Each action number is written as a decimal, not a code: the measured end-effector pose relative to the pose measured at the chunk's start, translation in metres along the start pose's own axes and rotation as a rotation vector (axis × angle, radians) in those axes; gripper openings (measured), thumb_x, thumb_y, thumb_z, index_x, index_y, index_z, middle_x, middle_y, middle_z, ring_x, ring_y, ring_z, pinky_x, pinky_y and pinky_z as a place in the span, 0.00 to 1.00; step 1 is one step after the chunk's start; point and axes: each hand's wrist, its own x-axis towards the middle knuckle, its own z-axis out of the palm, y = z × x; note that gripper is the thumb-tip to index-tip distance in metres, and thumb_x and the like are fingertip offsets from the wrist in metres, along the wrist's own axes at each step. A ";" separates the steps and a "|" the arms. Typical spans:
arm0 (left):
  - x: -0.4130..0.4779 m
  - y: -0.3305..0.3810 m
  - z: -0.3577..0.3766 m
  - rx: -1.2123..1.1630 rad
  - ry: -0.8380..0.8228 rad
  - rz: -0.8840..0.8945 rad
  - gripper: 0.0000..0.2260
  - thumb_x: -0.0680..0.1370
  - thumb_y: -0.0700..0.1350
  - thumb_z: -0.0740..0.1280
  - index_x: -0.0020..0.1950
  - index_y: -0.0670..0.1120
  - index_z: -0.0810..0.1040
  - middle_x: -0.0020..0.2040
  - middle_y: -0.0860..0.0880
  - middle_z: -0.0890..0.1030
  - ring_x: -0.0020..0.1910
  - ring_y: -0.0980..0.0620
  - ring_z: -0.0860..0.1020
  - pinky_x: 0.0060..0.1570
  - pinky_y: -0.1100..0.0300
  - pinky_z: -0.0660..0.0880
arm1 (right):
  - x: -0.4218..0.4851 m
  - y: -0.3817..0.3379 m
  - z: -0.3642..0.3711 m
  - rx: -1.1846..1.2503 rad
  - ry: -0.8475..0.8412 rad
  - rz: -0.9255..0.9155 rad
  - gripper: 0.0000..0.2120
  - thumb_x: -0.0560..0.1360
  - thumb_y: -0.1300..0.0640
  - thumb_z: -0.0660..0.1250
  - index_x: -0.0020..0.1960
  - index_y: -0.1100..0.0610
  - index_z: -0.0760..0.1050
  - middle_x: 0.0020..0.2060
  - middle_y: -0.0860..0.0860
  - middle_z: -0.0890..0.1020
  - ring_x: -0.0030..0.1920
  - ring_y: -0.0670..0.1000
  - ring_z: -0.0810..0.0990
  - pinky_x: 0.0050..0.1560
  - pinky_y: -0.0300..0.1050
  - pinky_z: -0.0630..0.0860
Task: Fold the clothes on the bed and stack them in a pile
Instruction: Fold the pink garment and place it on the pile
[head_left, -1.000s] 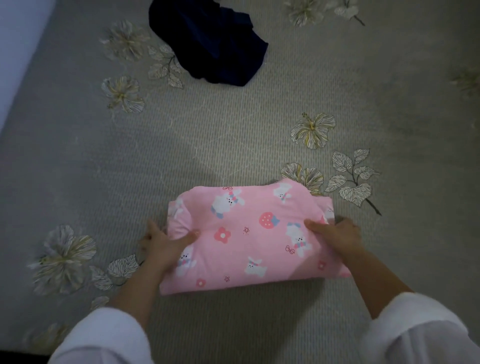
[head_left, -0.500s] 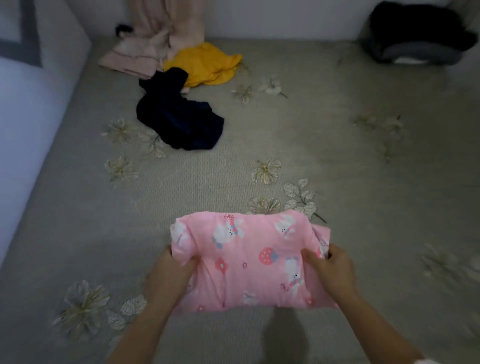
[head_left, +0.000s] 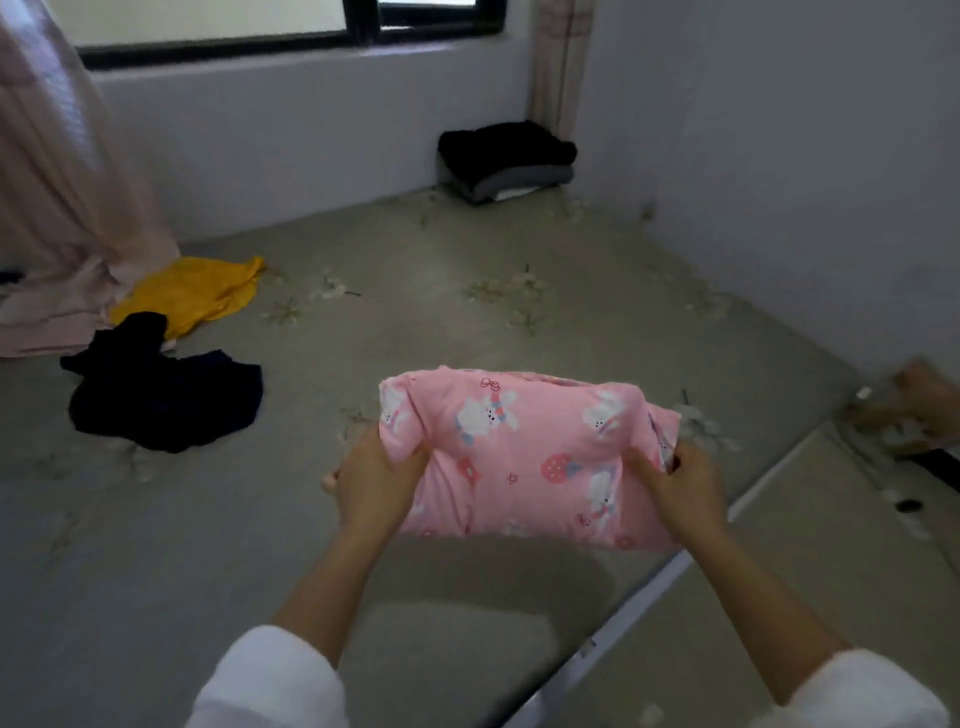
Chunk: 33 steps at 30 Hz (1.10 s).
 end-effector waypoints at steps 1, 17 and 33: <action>0.000 0.019 0.013 0.008 -0.008 0.039 0.20 0.69 0.61 0.65 0.54 0.50 0.76 0.50 0.48 0.81 0.52 0.44 0.78 0.57 0.50 0.68 | 0.006 0.009 -0.019 0.010 0.039 -0.006 0.17 0.71 0.48 0.74 0.42 0.61 0.74 0.35 0.56 0.78 0.36 0.57 0.76 0.36 0.47 0.69; -0.059 0.319 0.250 -0.013 -0.197 0.431 0.18 0.64 0.65 0.58 0.45 0.55 0.72 0.43 0.49 0.80 0.46 0.46 0.77 0.51 0.51 0.71 | 0.159 0.172 -0.311 0.036 0.280 0.009 0.14 0.71 0.47 0.72 0.46 0.57 0.78 0.42 0.57 0.82 0.44 0.59 0.80 0.42 0.50 0.77; 0.055 0.563 0.517 0.004 -0.130 0.482 0.23 0.66 0.63 0.61 0.53 0.50 0.77 0.49 0.46 0.82 0.50 0.41 0.78 0.43 0.55 0.63 | 0.492 0.254 -0.455 0.024 0.310 -0.035 0.15 0.70 0.49 0.74 0.32 0.53 0.71 0.30 0.48 0.78 0.32 0.50 0.77 0.29 0.42 0.68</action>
